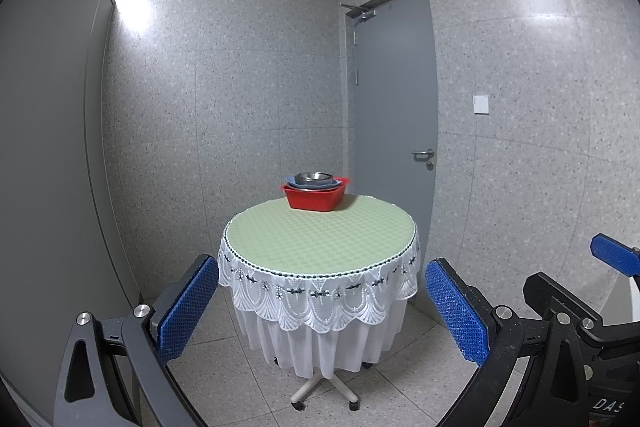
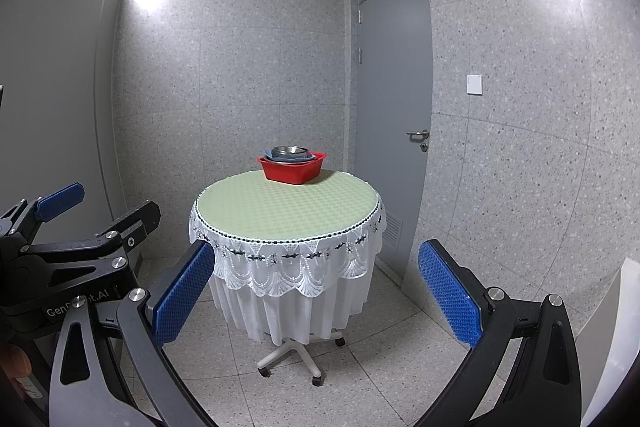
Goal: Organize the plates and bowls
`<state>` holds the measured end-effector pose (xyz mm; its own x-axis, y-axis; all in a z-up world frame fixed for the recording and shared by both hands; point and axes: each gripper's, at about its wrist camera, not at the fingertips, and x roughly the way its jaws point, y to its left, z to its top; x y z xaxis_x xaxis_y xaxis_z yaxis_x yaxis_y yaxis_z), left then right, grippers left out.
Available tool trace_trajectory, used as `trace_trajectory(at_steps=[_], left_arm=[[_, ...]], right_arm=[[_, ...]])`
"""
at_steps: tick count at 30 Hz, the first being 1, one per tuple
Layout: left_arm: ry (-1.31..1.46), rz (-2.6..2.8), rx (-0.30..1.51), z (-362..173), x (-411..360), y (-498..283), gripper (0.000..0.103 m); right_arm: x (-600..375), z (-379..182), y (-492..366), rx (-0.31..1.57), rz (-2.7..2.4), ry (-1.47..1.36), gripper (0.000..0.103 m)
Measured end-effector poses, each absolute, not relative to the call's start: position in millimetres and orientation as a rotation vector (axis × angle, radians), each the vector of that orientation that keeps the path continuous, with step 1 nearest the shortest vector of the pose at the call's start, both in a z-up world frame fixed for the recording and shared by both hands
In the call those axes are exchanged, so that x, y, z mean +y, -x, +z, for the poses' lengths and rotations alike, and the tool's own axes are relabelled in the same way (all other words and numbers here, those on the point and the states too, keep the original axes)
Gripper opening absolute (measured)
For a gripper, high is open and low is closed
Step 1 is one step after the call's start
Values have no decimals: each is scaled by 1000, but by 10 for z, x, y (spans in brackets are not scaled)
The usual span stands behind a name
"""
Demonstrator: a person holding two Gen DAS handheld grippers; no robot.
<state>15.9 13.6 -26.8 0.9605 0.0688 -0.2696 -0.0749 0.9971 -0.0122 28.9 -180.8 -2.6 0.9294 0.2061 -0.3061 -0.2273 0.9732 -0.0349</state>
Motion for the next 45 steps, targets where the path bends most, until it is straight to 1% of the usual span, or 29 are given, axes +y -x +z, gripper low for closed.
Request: trace_trajectory(at_steps=[45], left_arm=[[6, 90, 286, -246, 49, -212, 102]], right_arm=[[-1823, -16, -412, 327, 223, 52, 103]])
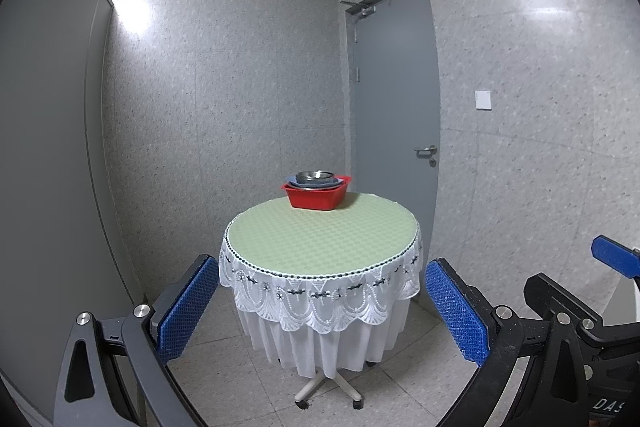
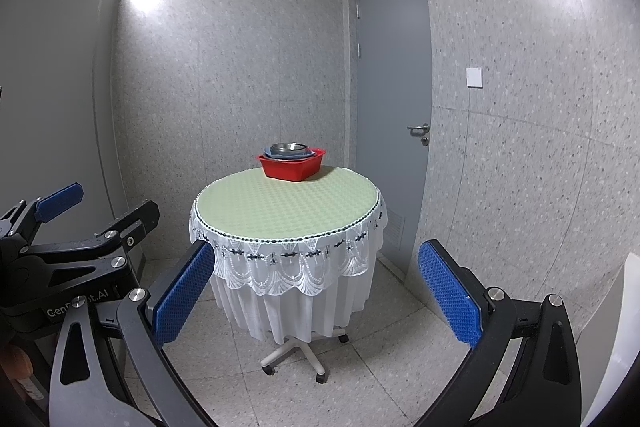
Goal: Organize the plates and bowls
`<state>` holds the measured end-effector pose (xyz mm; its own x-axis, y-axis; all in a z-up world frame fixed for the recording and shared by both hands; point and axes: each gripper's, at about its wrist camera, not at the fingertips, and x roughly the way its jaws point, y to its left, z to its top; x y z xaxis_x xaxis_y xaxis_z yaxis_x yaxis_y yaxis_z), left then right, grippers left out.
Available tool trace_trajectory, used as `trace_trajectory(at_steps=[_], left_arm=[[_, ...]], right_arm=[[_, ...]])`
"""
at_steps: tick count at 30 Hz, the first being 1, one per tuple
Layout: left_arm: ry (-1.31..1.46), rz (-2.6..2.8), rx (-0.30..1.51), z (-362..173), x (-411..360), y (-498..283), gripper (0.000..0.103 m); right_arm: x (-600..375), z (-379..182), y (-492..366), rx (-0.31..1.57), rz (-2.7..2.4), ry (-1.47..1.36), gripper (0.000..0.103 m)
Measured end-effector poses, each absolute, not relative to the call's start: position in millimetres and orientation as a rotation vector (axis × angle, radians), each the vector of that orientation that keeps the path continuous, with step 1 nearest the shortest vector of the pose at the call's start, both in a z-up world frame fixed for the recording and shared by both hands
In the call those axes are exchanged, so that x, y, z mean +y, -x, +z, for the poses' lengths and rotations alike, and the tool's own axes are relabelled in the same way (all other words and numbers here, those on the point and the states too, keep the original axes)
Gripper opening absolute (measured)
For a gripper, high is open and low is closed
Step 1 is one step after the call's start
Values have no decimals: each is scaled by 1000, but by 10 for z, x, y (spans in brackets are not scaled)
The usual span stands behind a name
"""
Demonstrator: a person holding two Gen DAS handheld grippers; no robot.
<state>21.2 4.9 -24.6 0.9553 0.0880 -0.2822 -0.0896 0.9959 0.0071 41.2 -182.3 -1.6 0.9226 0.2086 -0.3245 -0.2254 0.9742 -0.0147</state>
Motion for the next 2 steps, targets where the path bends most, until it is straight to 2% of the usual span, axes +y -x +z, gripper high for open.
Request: trace_trajectory(at_steps=[2], left_arm=[[5, 95, 299, -220, 59, -252, 102]], right_arm=[[-1803, -6, -451, 341, 224, 50, 103]])
